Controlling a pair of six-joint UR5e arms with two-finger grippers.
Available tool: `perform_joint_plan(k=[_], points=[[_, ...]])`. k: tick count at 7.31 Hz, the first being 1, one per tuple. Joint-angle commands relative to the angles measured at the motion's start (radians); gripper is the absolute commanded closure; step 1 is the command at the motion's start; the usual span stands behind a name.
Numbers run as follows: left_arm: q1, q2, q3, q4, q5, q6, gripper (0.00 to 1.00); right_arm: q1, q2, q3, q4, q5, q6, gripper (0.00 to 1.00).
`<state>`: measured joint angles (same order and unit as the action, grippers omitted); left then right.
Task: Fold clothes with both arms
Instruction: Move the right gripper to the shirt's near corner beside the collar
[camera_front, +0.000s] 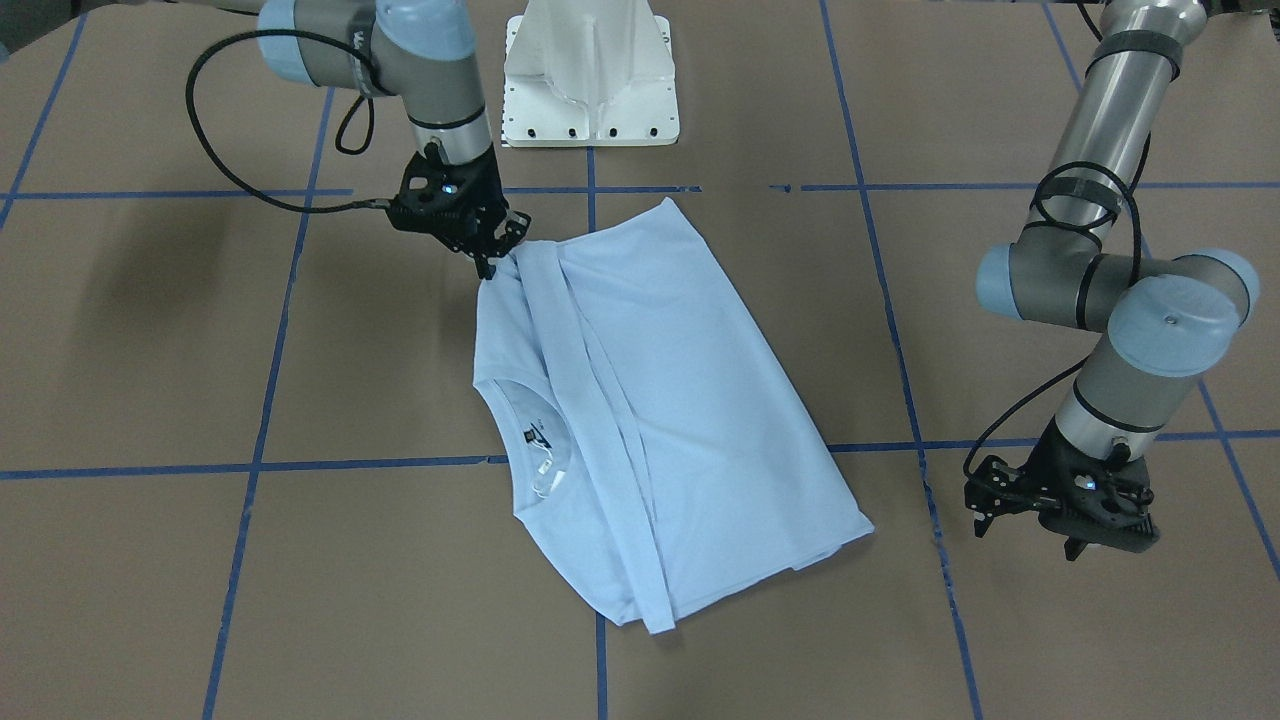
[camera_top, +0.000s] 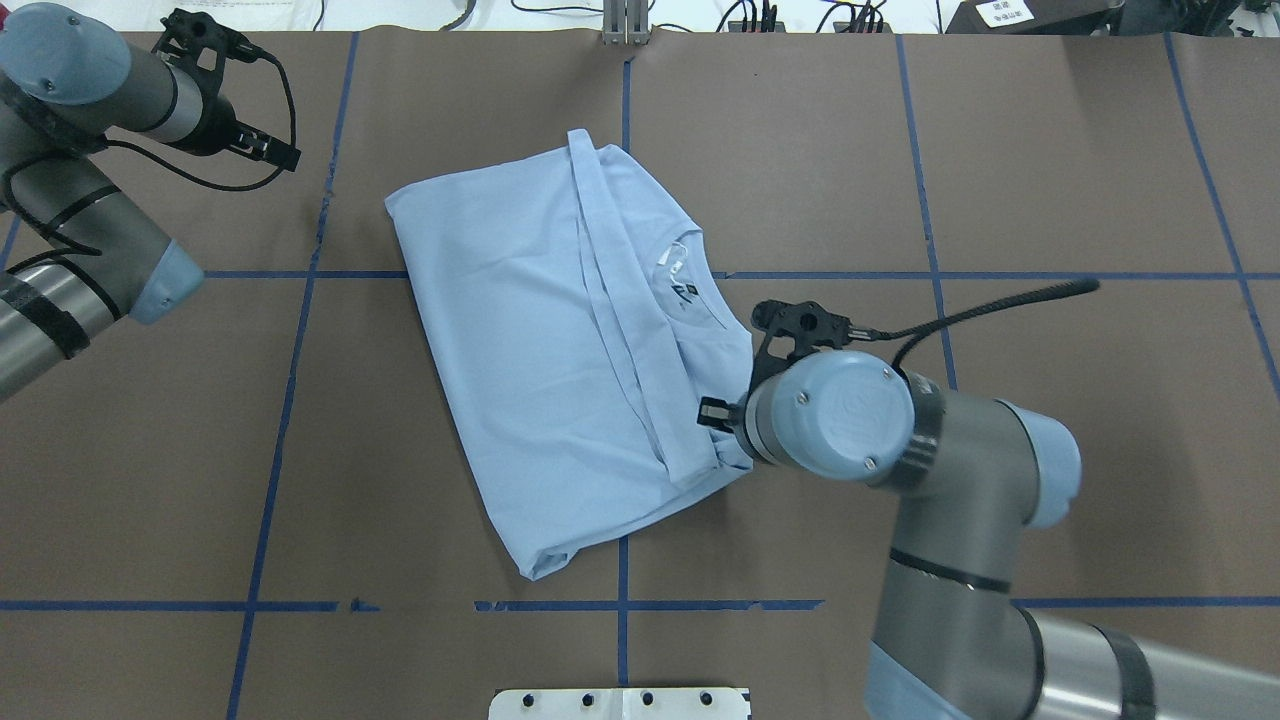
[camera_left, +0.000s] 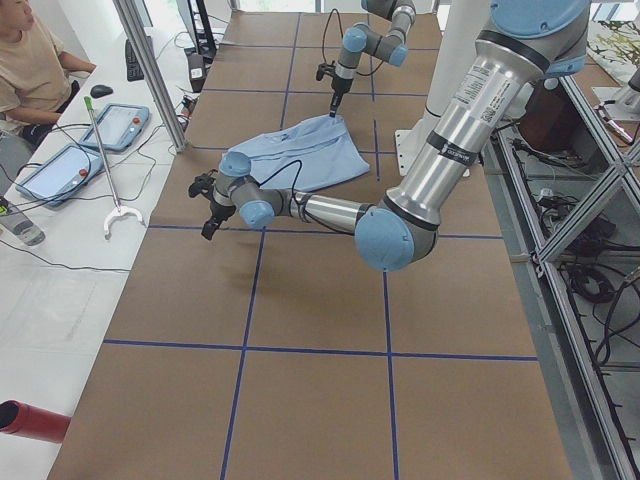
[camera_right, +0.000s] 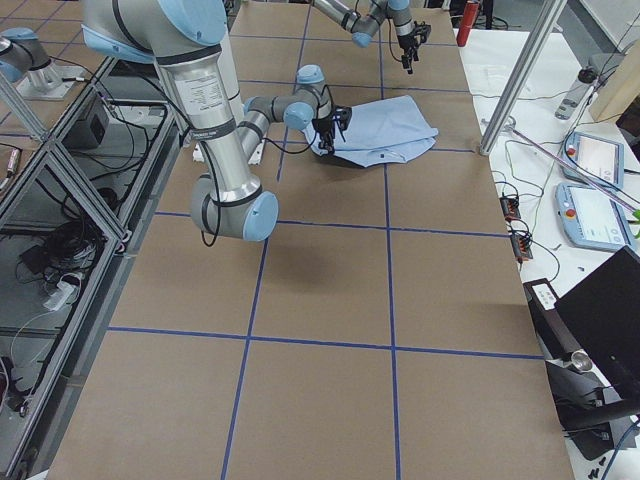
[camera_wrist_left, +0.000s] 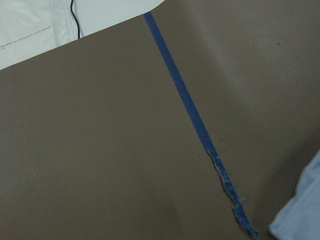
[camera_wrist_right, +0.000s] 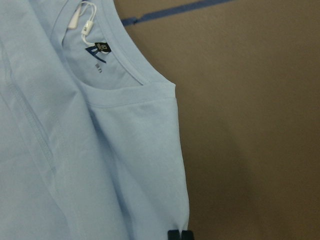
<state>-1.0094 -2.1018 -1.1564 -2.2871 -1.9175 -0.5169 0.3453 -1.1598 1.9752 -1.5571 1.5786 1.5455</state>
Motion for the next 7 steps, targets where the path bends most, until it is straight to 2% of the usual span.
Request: perform_joint_plan(k=[1,3,4,5,7], points=[[0.0,0.0,-0.003,0.0,0.0,0.0,0.0,-0.182,-0.121,0.134,-0.026,-0.154,0.117,1.0],[0.0,0.006,-0.009,0.0,0.0,0.0,0.0,-0.303,-0.143,0.132,-0.029,-0.279,0.182,1.0],[0.0,0.006,-0.011,0.0,0.0,0.0,0.0,-0.313,-0.143,0.131,-0.031,-0.287,0.18,0.06],[0.0,0.006,-0.012,0.0,0.0,0.0,0.0,-0.302,-0.138,0.131,-0.031,-0.279,0.164,0.0],[0.0,0.006,-0.014,0.0,0.0,0.0,0.0,-0.295,-0.092,0.125,-0.027,-0.267,-0.024,0.0]])
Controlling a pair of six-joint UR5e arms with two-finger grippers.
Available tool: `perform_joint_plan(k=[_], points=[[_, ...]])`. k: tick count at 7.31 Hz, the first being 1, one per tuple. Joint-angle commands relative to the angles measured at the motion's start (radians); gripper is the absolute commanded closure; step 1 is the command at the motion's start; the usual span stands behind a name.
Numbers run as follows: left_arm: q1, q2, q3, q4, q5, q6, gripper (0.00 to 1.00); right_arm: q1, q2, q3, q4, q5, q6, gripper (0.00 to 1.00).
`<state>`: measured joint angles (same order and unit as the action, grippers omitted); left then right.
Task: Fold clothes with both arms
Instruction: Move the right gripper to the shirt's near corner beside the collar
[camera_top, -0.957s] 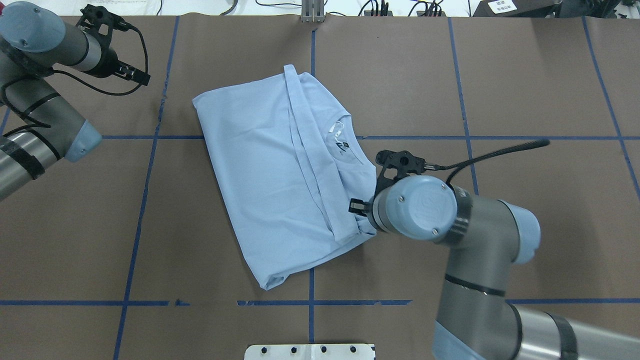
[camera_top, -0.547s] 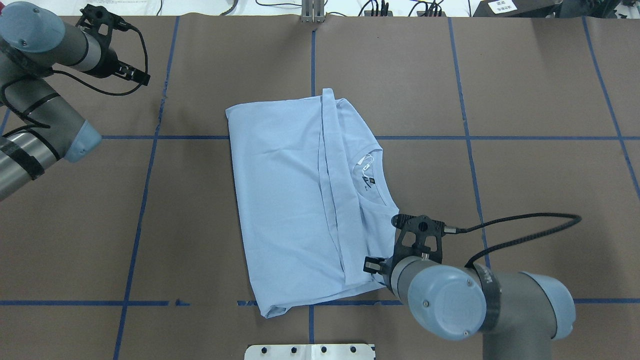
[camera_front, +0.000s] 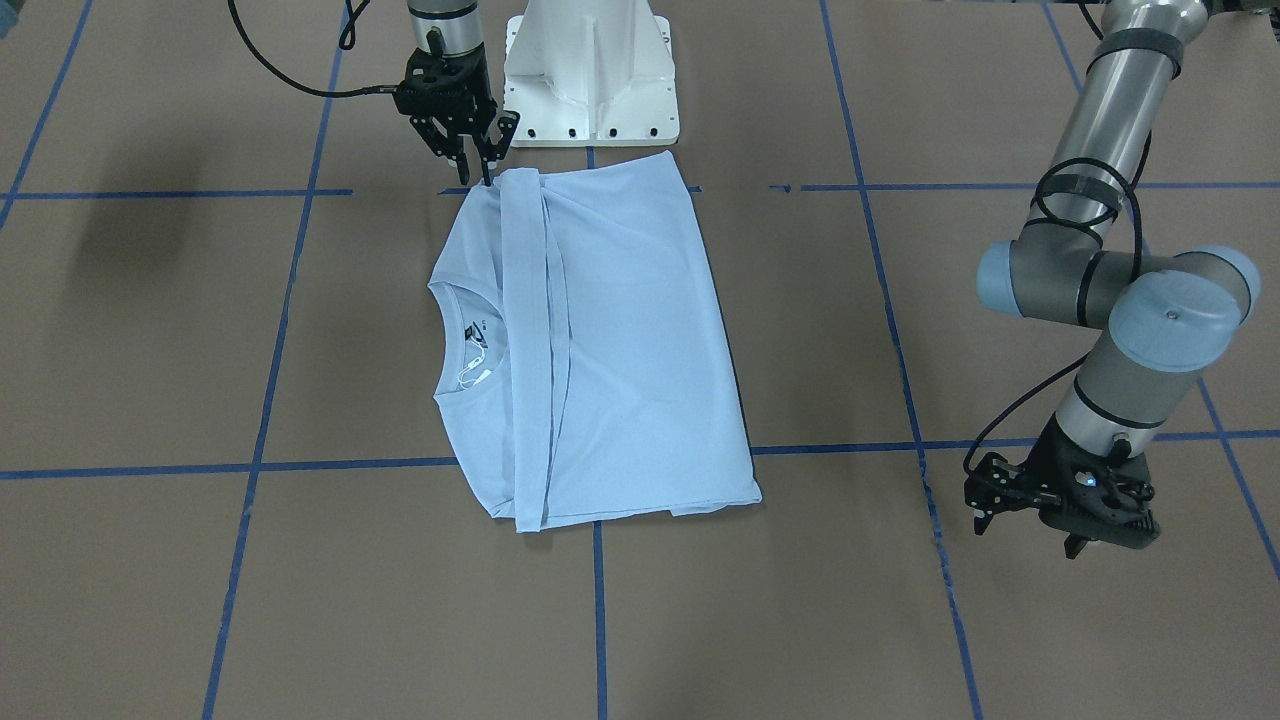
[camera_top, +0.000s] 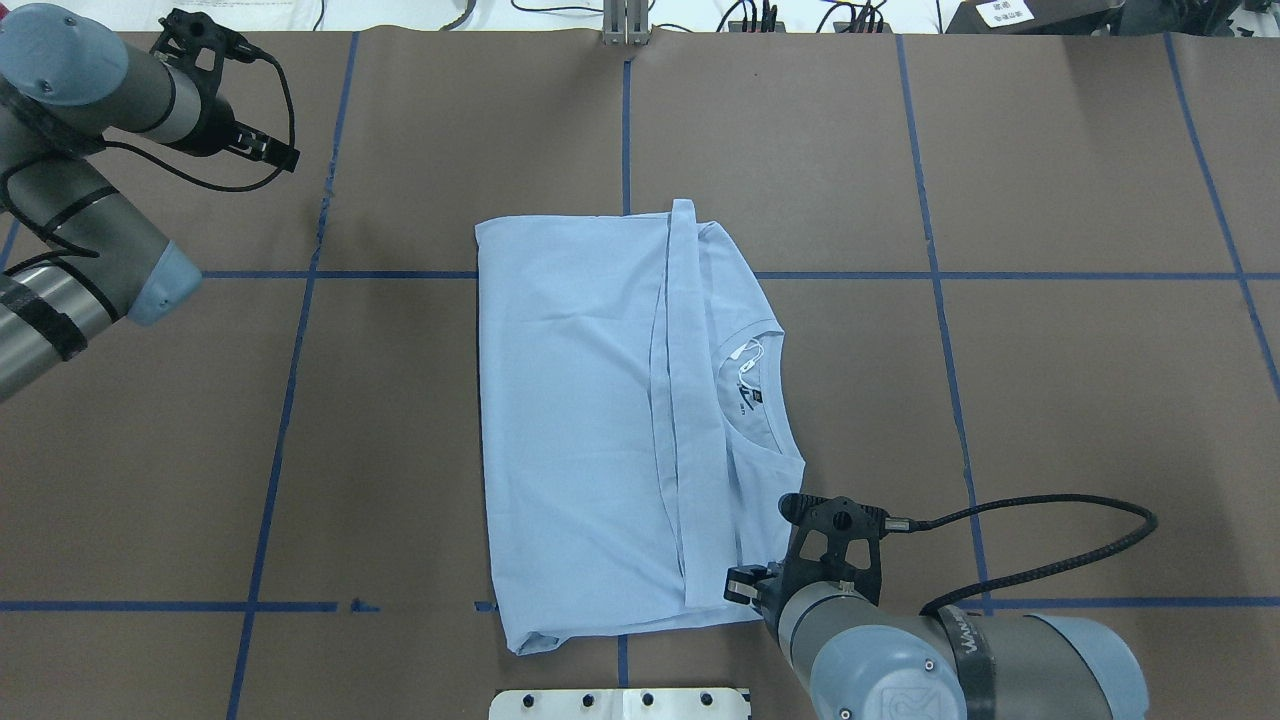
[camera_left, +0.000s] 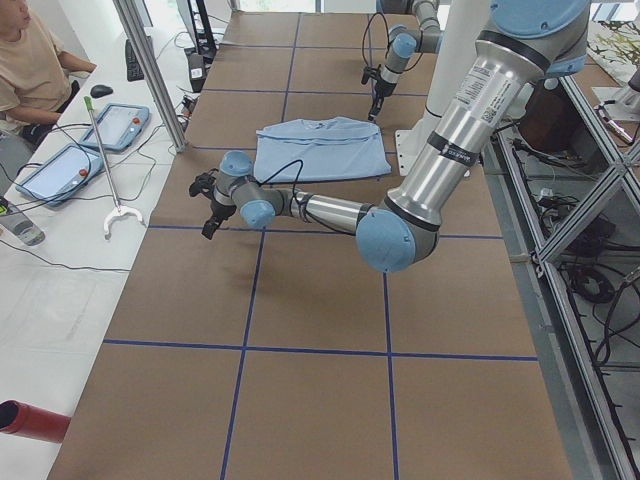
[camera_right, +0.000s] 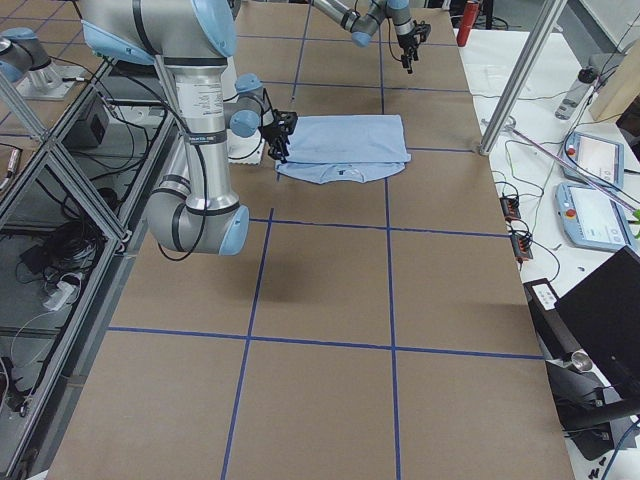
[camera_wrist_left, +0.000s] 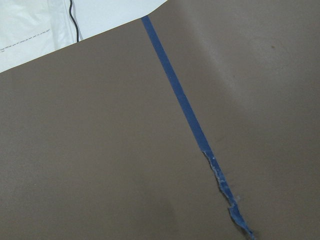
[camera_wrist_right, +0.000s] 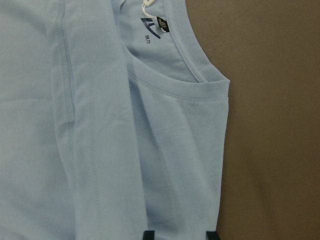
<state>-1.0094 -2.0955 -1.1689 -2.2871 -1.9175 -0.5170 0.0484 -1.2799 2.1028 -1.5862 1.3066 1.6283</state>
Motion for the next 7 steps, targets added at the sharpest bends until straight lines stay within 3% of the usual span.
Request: perform_joint_plan(k=[1,3,7], points=[[0.0,0.0,-0.001,0.0,0.0,-0.002,0.0,-0.005,0.043,-0.019,0.009,0.006,-0.181,0.0],[0.0,0.0,-0.008,0.0,0.0,-0.003,0.0,-0.008,0.089,-0.078,0.015,0.002,-0.345,0.02],[0.0,0.009,-0.018,0.0,-0.002,-0.003,0.0,-0.013,0.088,-0.081,0.014,-0.009,-0.546,0.23]])
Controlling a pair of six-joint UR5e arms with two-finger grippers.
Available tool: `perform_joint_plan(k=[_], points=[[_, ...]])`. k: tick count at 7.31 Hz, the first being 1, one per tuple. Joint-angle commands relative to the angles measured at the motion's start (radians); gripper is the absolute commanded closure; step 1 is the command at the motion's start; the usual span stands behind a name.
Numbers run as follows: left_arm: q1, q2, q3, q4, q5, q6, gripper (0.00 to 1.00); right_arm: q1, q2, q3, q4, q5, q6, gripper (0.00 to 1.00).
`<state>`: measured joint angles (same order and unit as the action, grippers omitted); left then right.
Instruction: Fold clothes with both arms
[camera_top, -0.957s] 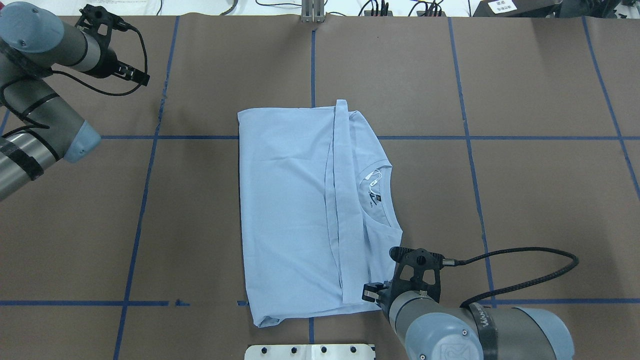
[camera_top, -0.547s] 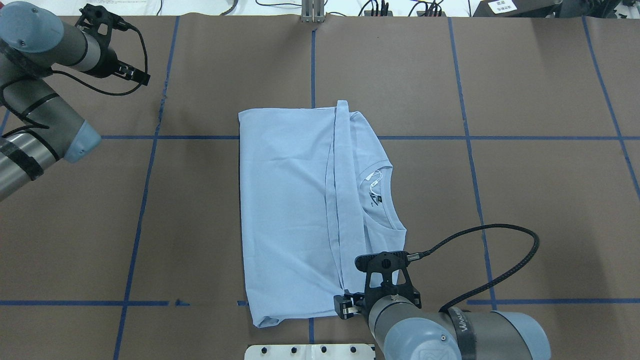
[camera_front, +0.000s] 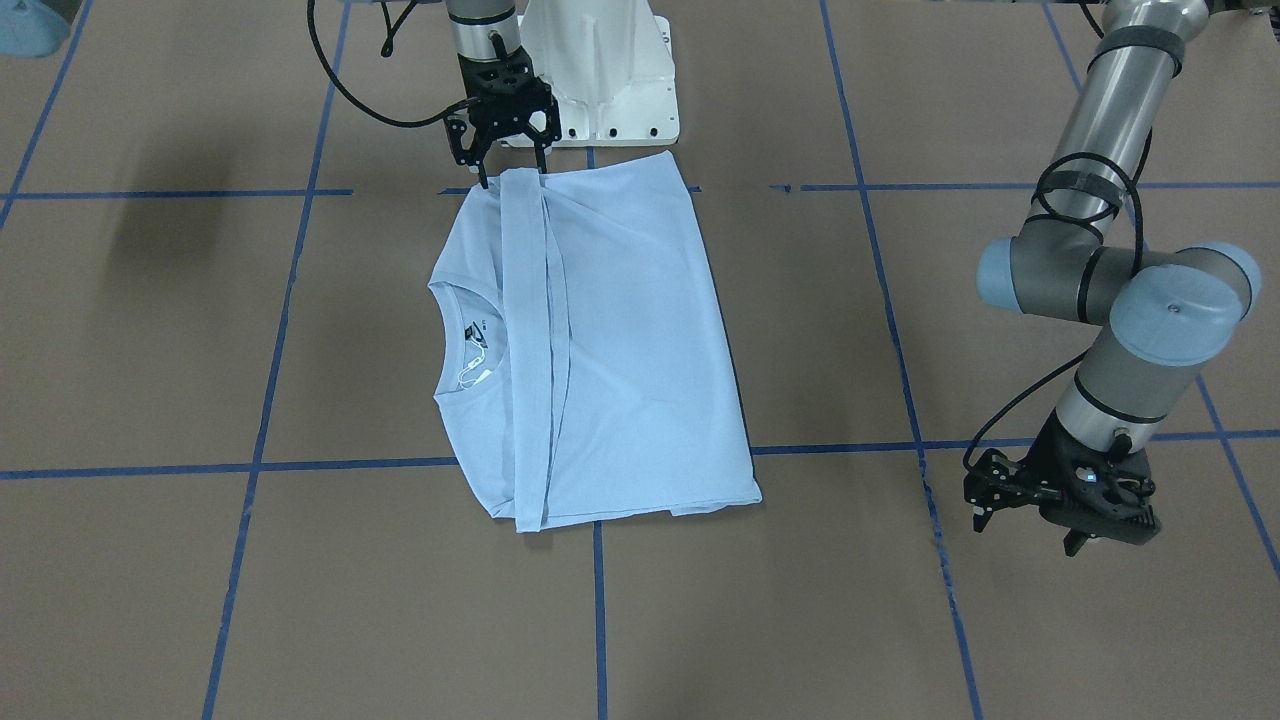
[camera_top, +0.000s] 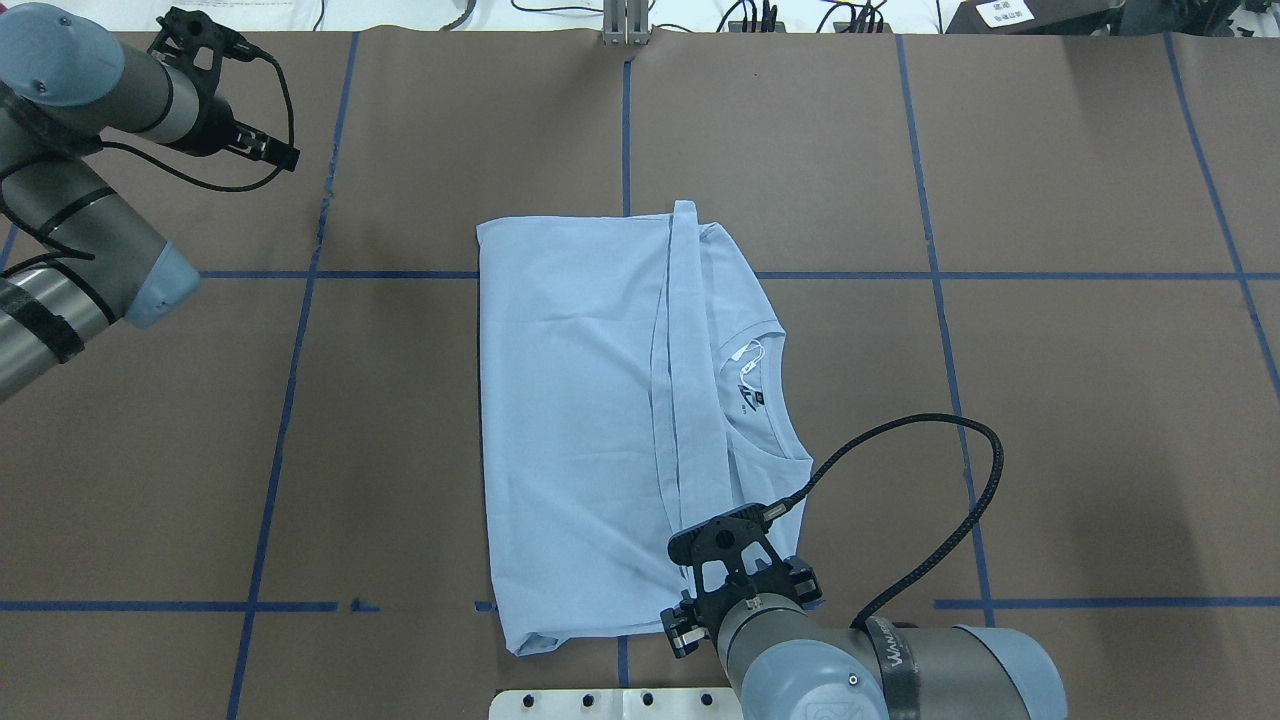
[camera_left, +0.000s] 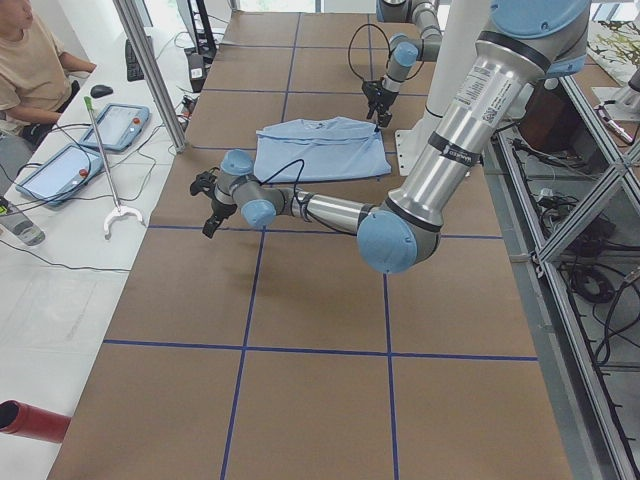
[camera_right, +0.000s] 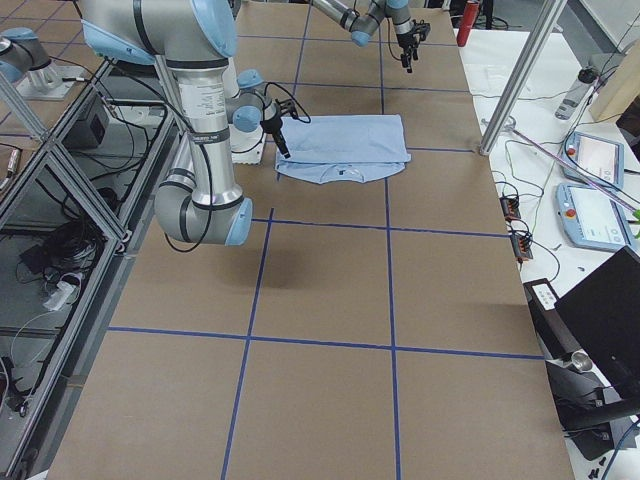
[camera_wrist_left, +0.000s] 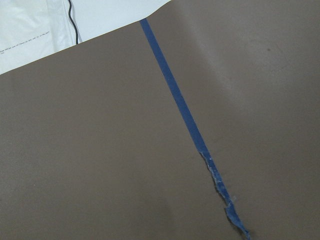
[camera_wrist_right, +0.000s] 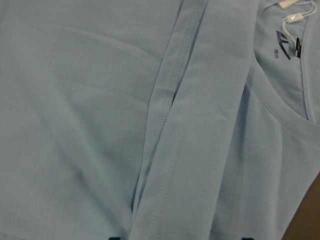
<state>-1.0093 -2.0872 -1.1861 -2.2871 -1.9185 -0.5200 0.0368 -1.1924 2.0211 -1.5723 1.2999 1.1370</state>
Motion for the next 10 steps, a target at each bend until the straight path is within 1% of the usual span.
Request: perform_joint_plan(k=[1,4,5,6,7,9,10], points=[[0.0,0.001,-0.001,0.0,0.001,0.0,0.0,-0.012,0.001,0.001,0.0,-0.005,-0.086,0.24],[0.0,0.001,-0.003,0.001,-0.001,-0.002,0.0,-0.031,0.01,-0.002,0.0,-0.004,-0.1,0.26],[0.0,0.001,-0.003,0.0,-0.001,-0.002,0.0,-0.032,0.011,-0.005,0.0,-0.004,-0.112,0.31],[0.0,0.001,-0.003,0.0,-0.001,-0.002,0.0,-0.034,0.011,-0.007,0.0,-0.004,-0.114,0.42],[0.0,0.001,-0.003,0.0,-0.001,0.0,0.0,-0.034,0.011,-0.007,0.0,-0.004,-0.114,0.55],[0.0,0.001,-0.003,0.0,-0.001,-0.002,0.0,-0.034,0.013,-0.01,0.0,-0.005,-0.132,0.75],[0.0,0.001,-0.003,0.0,-0.001,0.0,0.0,-0.034,0.019,-0.008,0.0,-0.005,-0.137,0.8]])
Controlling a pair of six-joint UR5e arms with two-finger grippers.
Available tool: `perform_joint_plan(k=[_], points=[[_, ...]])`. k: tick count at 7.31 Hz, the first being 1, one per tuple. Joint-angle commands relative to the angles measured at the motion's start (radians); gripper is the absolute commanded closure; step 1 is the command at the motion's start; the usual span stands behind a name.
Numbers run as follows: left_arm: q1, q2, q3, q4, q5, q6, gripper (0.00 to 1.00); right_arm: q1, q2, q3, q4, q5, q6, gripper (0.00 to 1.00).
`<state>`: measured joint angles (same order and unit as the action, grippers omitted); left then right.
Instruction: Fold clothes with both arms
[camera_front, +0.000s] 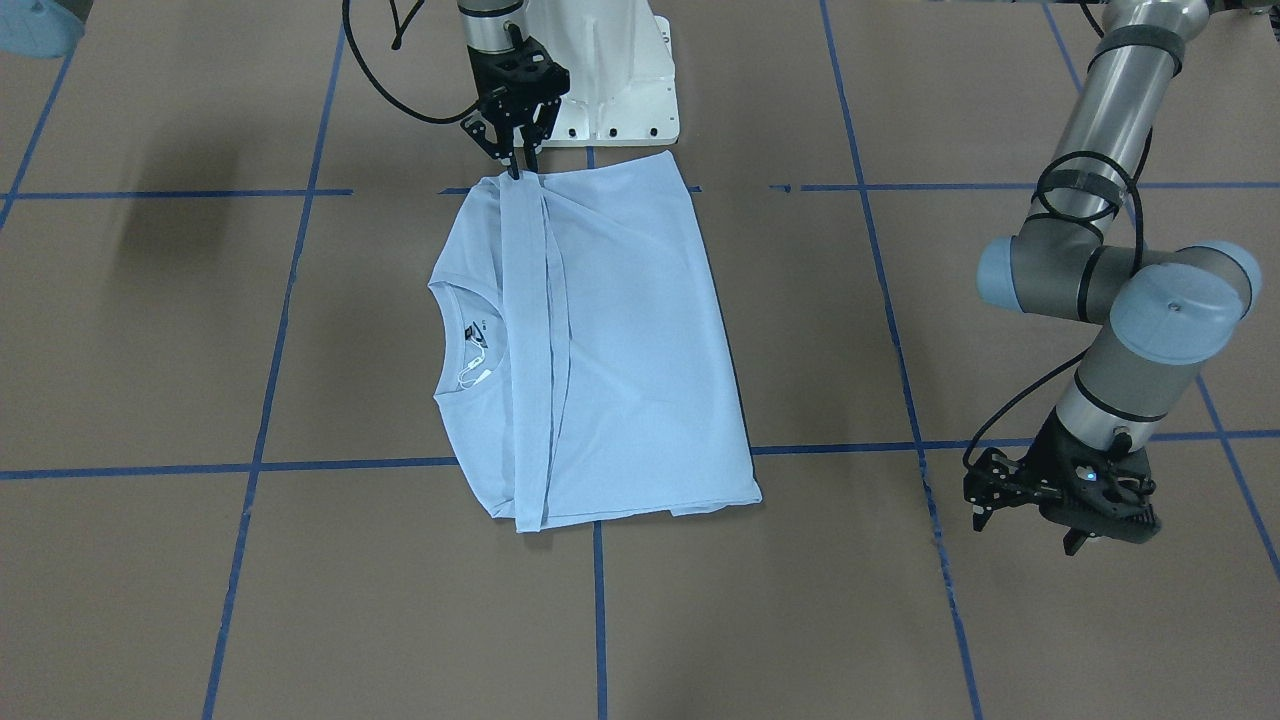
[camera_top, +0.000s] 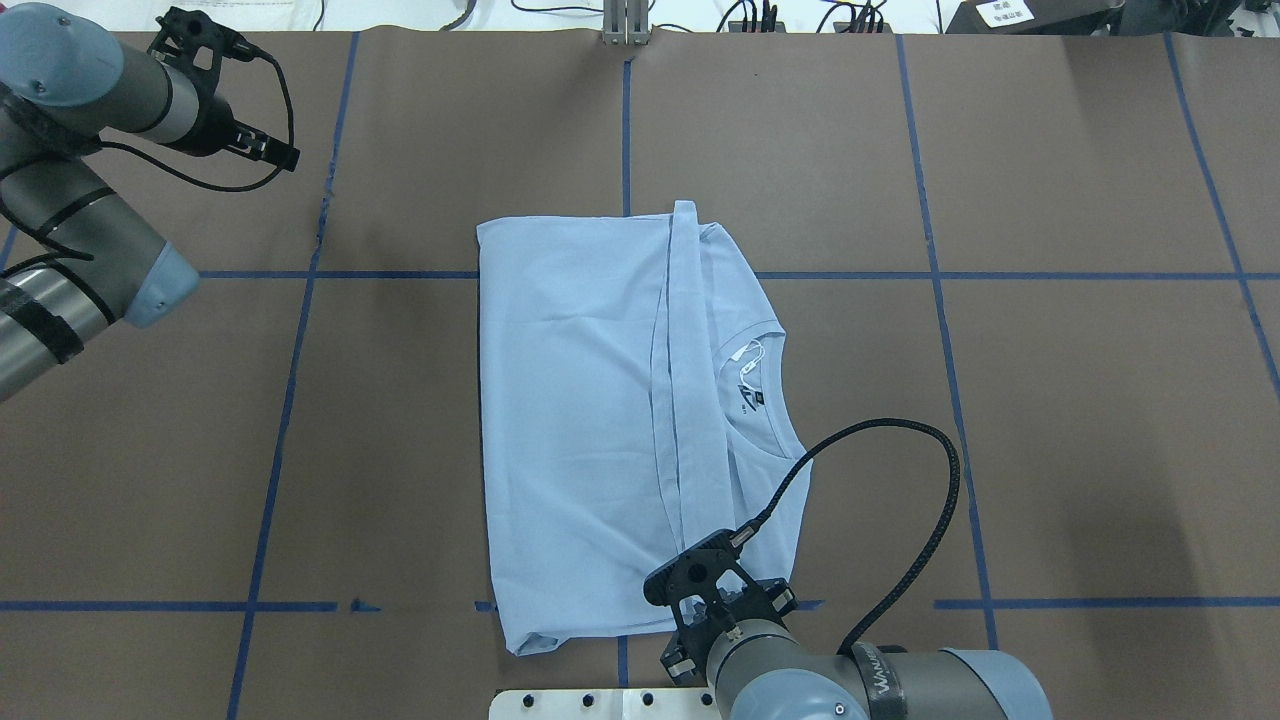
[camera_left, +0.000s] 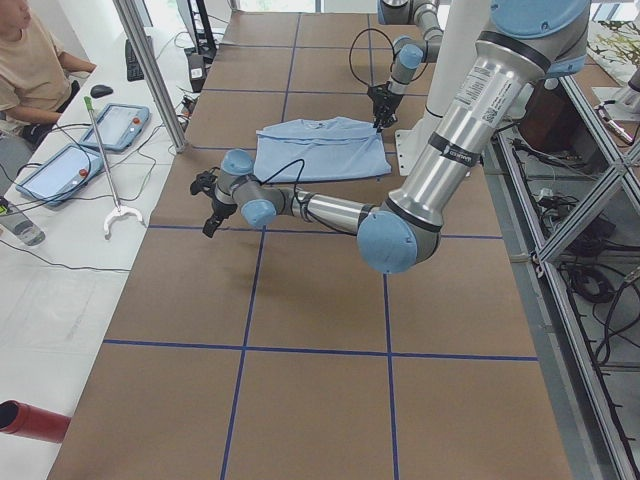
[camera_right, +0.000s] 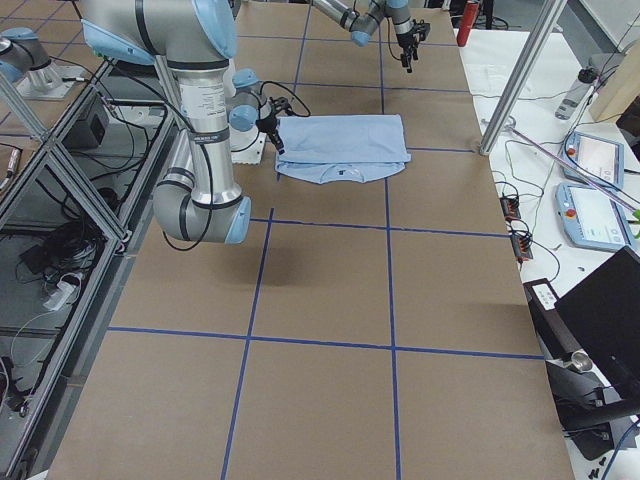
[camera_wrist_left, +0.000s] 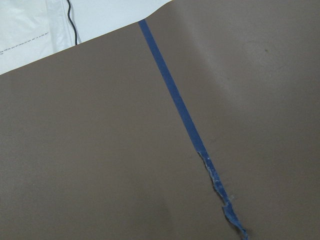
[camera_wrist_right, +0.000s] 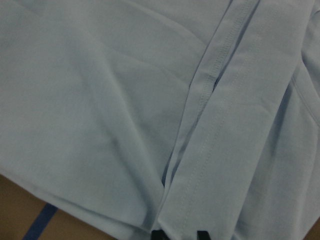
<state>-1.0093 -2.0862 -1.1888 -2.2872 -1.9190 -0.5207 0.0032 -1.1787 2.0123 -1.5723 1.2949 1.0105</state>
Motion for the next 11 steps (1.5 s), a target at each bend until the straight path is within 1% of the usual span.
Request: perform_joint_plan(k=[1,2,3,4,5,6,7,8,10,11], points=[[0.0,0.0,-0.002,0.0,0.0,0.001,0.0,0.0,0.005,0.0,0.0,-0.002,-0.01,0.8],[0.0,0.0,-0.002,0.0,0.0,0.001,0.0,0.001,0.005,0.0,0.0,-0.002,-0.01,0.84],[0.0,0.0,-0.002,0.0,0.0,-0.001,0.0,0.001,0.005,0.002,0.002,-0.003,-0.01,1.0],[0.0,0.0,-0.003,0.0,0.0,0.001,0.0,0.001,0.005,0.002,0.002,-0.003,-0.01,1.0],[0.0,0.0,-0.003,0.0,0.0,-0.001,0.0,0.004,0.007,0.003,0.002,-0.003,-0.012,0.93],[0.0,0.0,-0.003,0.0,0.0,-0.001,0.0,0.005,0.028,-0.001,0.002,-0.002,-0.018,0.56],[0.0,0.0,-0.002,0.002,0.0,-0.001,0.0,0.005,0.042,-0.02,0.002,0.0,-0.018,0.46],[0.0,0.0,-0.002,0.002,0.0,0.001,0.0,0.005,0.042,-0.039,0.002,-0.002,-0.018,0.45],[0.0,0.0,-0.005,0.002,0.0,-0.001,0.0,0.005,0.04,-0.041,0.0,-0.005,-0.018,0.46],[0.0,0.0,-0.005,0.002,0.0,-0.004,0.0,0.005,0.04,-0.041,0.0,-0.005,-0.018,0.53]])
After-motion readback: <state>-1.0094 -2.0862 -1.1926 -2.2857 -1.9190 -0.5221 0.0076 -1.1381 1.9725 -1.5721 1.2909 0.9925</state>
